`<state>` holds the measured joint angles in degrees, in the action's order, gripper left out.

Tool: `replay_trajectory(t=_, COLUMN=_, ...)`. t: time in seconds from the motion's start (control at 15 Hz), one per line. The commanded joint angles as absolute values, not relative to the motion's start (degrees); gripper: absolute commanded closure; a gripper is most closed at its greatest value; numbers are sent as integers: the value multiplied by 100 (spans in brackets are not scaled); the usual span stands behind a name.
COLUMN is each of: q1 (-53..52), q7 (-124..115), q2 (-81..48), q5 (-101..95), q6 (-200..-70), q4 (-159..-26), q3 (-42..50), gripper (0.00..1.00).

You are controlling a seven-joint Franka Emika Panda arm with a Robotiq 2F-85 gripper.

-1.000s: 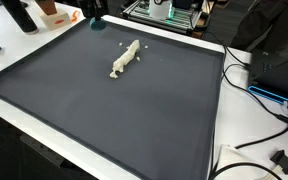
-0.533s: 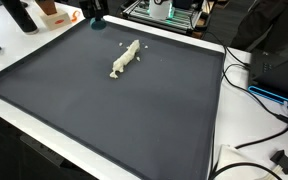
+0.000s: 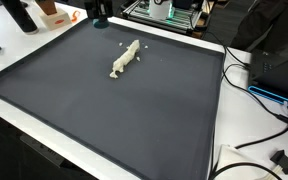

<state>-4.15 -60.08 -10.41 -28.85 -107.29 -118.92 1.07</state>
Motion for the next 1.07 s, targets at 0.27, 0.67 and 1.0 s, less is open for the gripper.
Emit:
replay_trajectory(t=0.27, q1=-885, q7=-6682, q2=-1801, q5=-3332, q6=-9404, q4=-11304, q3=-19, gripper=75)
replay_trajectory(t=0.67, q1=-1120, q7=-6414, q2=-2235, q5=-3511, q6=-9188, q4=-11029, q3=-98, gripper=75)
replay_trajectory(t=1.0, q1=-1296, q7=-6148, q2=-2452, q5=-3798, q6=-9213, q4=-10892, q3=-155, gripper=75)
